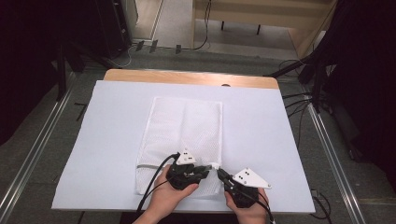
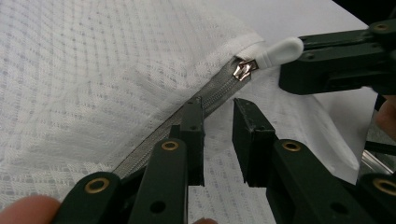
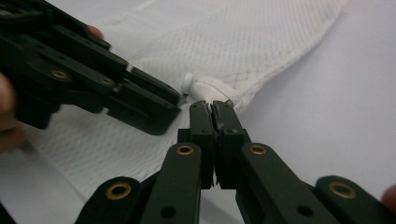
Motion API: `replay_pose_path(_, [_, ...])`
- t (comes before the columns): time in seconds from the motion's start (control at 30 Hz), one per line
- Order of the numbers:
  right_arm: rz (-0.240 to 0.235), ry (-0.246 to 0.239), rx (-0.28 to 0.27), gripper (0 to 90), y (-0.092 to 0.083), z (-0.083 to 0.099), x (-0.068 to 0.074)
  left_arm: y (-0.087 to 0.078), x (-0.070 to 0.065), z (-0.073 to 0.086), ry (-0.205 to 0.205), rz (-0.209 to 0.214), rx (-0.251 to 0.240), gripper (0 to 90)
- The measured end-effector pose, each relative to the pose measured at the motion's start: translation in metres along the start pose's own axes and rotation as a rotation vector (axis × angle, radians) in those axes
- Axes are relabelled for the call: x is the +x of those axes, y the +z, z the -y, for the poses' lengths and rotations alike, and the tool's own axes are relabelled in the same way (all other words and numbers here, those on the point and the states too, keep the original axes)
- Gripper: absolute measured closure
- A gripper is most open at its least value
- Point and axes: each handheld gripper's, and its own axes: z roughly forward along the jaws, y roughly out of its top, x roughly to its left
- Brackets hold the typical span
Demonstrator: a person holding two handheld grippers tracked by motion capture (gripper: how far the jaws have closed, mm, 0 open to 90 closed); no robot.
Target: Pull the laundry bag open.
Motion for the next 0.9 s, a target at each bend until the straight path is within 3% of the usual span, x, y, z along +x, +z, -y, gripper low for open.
replay_pose_path(0.07, [-0.018, -0.019, -0.019, 90.0, -0.002, -0.002, 0.004, 0.000, 0.000, 0.000, 0.008, 0.011, 0.005, 73.6])
replay_pose_path(0.2, [-0.002, -0.053, -0.015, 89.9, -0.001, -0.002, 0.008, -0.003, 0.000, 0.000, 0.012, 0.024, -0.005, 72.8])
replay_pose_path(0.33, [-0.003, -0.041, -0.003, 89.9, 0.000, 0.000, 0.005, -0.005, -0.003, 0.001, 0.031, 0.032, -0.006, 77.6])
replay_pose_path(0.57, [-0.004, -0.061, 0.001, 89.9, 0.001, 0.000, 0.006, -0.011, 0.002, -0.002, -0.012, 0.088, -0.039, 77.9])
replay_pose_path(0.67, [-0.008, -0.065, 0.005, 89.9, 0.001, 0.001, 0.007, -0.013, 0.004, -0.004, -0.021, 0.093, -0.044, 76.0])
replay_pose_path(0.77, [-0.010, -0.078, 0.004, 89.9, 0.001, 0.000, 0.009, -0.015, 0.007, -0.004, -0.040, 0.109, -0.054, 81.9])
replay_pose_path(0.9, [-0.011, -0.078, 0.000, 89.9, 0.000, 0.000, 0.010, -0.018, 0.007, -0.005, -0.027, 0.104, -0.071, 86.0])
